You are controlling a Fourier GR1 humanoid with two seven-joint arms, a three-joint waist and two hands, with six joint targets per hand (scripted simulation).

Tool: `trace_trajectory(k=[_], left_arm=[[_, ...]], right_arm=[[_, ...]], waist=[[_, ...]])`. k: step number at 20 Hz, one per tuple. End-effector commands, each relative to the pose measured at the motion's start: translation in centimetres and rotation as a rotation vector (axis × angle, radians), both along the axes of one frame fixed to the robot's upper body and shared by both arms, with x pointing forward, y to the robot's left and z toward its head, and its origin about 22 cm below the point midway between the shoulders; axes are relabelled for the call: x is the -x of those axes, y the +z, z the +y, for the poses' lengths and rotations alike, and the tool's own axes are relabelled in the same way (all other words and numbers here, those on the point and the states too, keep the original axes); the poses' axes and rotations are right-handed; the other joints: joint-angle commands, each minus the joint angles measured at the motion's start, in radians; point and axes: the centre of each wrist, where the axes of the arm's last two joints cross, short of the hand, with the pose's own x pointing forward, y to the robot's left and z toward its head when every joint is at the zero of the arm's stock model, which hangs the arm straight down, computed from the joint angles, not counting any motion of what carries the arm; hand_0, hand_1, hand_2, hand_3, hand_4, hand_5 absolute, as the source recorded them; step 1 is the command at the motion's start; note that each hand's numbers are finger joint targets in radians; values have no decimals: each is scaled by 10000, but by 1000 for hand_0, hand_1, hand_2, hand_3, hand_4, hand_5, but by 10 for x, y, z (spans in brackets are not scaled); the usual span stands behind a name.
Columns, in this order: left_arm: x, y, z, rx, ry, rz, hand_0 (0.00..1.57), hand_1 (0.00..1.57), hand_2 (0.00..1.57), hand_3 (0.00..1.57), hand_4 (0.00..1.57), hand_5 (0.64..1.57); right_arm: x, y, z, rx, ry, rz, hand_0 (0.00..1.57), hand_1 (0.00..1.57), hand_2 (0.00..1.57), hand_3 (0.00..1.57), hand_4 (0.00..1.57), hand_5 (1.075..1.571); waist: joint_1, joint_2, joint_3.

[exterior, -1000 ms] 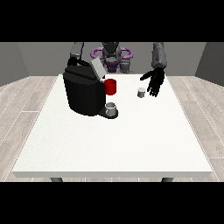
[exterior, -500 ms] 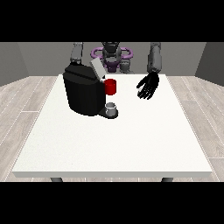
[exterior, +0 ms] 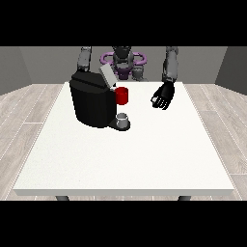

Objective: Insert the coffee pod into the coffee machine and close the lid

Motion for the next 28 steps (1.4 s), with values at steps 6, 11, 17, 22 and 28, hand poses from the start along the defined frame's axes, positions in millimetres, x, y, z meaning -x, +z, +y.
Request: trace_trajectory(k=[6, 11, 17, 22, 28], left_arm=[[-6, -10, -1, -957, -238, 1174, 792, 792, 979, 866, 399, 1571], [-5, -21, -23, -897, -607, 1048, 1149, 1149, 1257, 1162, 466, 1571], [-22, 4, -25, 1123, -1349, 699, 1451, 1451, 1437, 1359, 521, 1571], [-32, 25, -68, 905, -2016, 1587, 1403, 1403, 1395, 1319, 502, 1571], [-54, 72, -71, 1259, -1871, 1517, 1403, 1403, 1396, 1341, 598, 1571]], right_arm=[[6, -28, -5, -211, -401, 746, 0, 0, 0, 0, 0, 1571], [16, -41, -19, 699, -835, 1347, 0, 0, 0, 0, 0, 1571], [11, -34, -7, 812, -867, 1455, 0, 0, 0, 0, 0, 1571], [21, -67, -27, 929, -1314, 2244, 0, 0, 0, 0, 0, 1571], [14, -53, -20, 681, -850, 2001, 0, 0, 0, 0, 0, 1571]], waist=[[150, -540, -6], [137, -1002, -6], [224, -1198, -7], [791, -1908, 1], [266, -2221, -3]])
